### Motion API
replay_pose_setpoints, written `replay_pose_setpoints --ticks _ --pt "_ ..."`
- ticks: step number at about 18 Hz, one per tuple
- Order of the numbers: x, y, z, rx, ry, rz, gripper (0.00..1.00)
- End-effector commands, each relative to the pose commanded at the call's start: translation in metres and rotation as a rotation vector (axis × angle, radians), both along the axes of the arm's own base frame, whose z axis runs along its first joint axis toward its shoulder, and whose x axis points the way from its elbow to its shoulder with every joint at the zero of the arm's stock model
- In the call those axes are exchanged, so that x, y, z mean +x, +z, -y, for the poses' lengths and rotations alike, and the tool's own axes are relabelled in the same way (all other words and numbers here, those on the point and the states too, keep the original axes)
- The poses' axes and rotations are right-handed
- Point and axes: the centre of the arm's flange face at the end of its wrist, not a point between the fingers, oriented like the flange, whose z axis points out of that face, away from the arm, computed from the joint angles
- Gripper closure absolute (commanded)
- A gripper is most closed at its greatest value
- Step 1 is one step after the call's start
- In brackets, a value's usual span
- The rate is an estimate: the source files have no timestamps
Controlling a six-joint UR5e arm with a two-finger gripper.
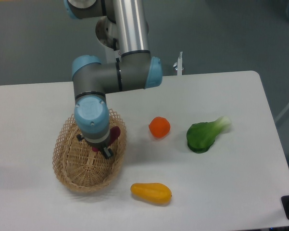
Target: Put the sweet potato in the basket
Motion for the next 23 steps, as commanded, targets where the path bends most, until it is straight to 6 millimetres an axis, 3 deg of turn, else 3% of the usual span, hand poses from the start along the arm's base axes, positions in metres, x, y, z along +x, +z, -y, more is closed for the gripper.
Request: replay_pose_setpoints --ticks 6,12,17,21,23 --pt "0.0 0.008 0.001 0.009 -0.001 -0.011 0.01" --pt "-0.019 0.031 -0.01 0.055 0.013 -0.053 0.0" --pt "-0.068 0.05 -0.018 0.112 0.07 -0.111 0.0" --pt "-0.148 0.069 -0.001 0.151 0.164 -0.172 0.0" --pt "-0.177 0.072 0.012 0.155 0.174 -0.18 0.0"
